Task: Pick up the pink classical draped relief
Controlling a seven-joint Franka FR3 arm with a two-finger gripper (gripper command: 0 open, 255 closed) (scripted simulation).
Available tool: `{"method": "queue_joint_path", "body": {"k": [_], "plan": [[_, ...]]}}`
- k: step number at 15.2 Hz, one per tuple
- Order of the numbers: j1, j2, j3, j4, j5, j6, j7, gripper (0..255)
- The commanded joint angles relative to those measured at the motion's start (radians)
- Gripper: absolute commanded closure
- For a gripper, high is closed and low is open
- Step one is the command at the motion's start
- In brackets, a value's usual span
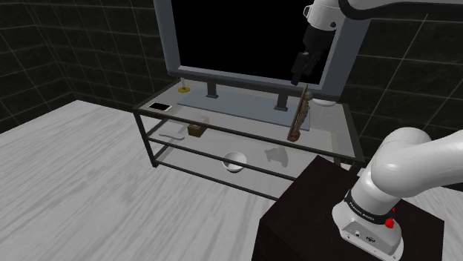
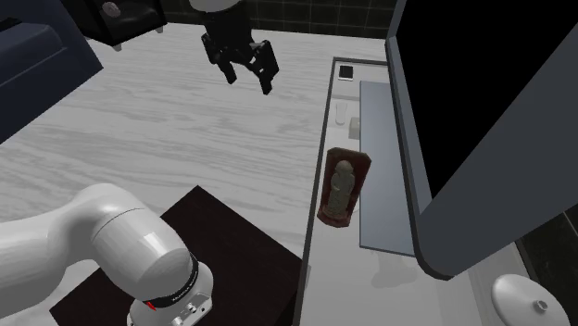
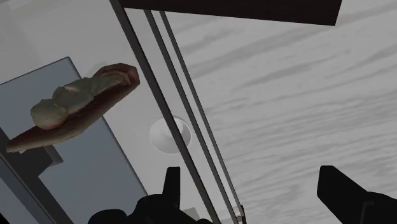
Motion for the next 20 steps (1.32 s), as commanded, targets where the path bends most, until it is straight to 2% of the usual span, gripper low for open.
{"method": "queue_joint_path", "body": {"k": [1,10,15,20], "plan": [[0.000,0.000,0.000,0.000,0.000,0.000,0.000,0],[-0.055,0.074,-0.230,-0.071,-0.057,0.144,-0.200,0],[-0.073,0.167,-0.361,-0.068,-0.070,0.226,-0.317,0],[-0.071,0.293,-0.499,-0.033,-0.053,0.304,-0.446,0]]}}
